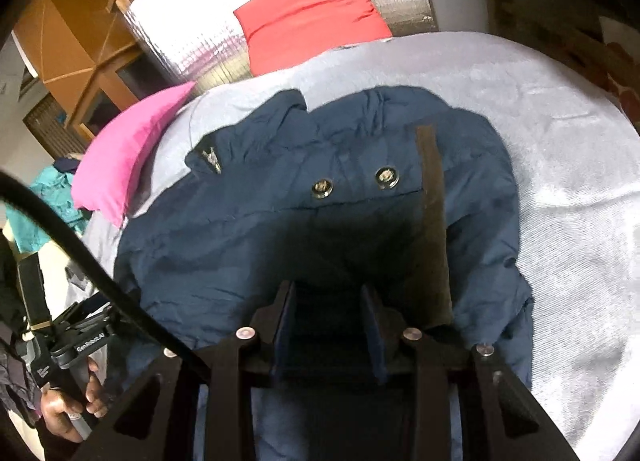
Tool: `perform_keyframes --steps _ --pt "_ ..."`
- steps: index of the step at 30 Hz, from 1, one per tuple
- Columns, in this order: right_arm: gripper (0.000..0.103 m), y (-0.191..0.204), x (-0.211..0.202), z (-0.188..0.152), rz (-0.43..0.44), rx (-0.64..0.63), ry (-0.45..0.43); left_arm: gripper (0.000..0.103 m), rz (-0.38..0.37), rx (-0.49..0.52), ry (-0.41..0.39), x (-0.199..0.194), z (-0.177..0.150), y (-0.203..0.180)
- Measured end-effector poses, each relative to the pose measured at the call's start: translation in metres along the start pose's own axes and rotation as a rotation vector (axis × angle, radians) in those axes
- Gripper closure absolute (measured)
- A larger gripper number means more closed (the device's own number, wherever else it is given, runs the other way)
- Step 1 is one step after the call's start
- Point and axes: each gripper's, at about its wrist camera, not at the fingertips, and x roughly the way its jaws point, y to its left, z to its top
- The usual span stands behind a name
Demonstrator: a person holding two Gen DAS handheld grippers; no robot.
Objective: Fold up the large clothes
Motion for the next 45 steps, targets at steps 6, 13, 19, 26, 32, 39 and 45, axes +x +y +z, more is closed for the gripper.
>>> perform_keyframes --steps 6,13,19,26,32,39,45 --pt "0.067 -0.011 0.007 0.0 -0.012 0.041 0.015 0.019 0.02 -0.005 0.082 0.033 -0.002 0.004" --pt "0.067 -0.008 0.001 0.003 0.0 0.037 0.0 0.019 0.017 -0.023 0.066 0.021 0.002 0.004" --pt "0.067 -0.016 0.012 0.002 -0.03 0.061 0.028 0.019 0.042 0.005 0.031 0.018 0.001 0.001" --pt "0.068 -0.007 0.007 0.003 -0.021 0.055 0.024 0.019 0.051 0.017 -0.049 -0.003 0.001 0.0" --pt "0.066 0.0 0.005 0.001 -0.009 0.041 0.006 0.019 0.058 0.019 -0.111 -0.018 0.004 0.0" --pt "0.065 0.003 0.021 -0.001 -0.041 0.011 0.033 0.019 0.083 0.036 -0.13 -0.022 0.003 0.001" --pt "0.065 0.003 0.02 0.0 -0.044 0.012 0.037 0.019 0.107 0.038 -0.114 -0.017 0.002 0.007"
